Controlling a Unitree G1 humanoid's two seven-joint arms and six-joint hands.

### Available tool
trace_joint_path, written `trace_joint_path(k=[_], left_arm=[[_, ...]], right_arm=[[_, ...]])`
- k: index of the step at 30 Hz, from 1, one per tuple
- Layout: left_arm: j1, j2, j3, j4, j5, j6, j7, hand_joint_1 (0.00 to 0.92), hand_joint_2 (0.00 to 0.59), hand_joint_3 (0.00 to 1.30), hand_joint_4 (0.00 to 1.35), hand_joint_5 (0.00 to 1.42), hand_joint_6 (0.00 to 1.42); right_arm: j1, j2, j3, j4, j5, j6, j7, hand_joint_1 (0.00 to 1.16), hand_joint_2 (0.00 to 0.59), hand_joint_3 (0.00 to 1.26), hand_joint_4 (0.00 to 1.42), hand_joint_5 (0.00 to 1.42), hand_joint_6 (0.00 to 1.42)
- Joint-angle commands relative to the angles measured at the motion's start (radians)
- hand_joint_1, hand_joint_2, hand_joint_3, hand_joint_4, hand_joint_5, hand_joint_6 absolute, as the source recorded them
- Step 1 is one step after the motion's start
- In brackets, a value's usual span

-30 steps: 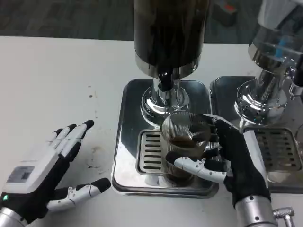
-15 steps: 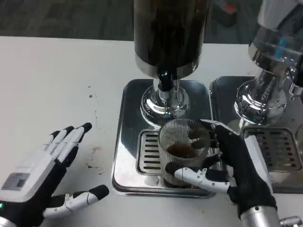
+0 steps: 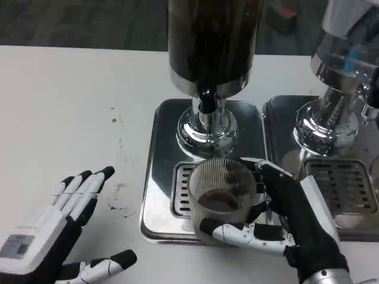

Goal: Grasp the cup under the faucet to collect the drink, then remove the cup.

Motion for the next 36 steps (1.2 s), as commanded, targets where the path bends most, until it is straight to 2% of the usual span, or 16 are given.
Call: trace_joint_path(k=[1, 11, 36], left_arm=[[0.028, 0.01, 0.023, -0.032, -0.007, 0.007, 0.002, 0.0, 0.104, 0.0, 0.0, 0.0, 0.0], [0.051, 0.009, 0.03, -0.044, -0.007, -0.004, -0.008, 0.0, 0.107, 0.0, 0.0, 0.0, 0.0], [0.015, -0.001, 0.014, -0.016, -0.028, -0.026, -0.039, 0.0, 0.104, 0.01, 0.0, 0.0, 0.0]], right_arm=[[-0.01, -0.009, 0.012, -0.051, -0.004, -0.051, 0.012, 0.93, 0.22, 0.51, 0.6, 0.59, 0.8], [-0.023, -0.013, 0.016, -0.052, 0.001, -0.049, 0.03, 0.94, 0.212, 0.51, 0.61, 0.6, 0.82], [-0.034, -0.003, 0.005, -0.048, -0.016, -0.051, 0.011, 0.95, 0.214, 0.51, 0.61, 0.6, 0.82]])
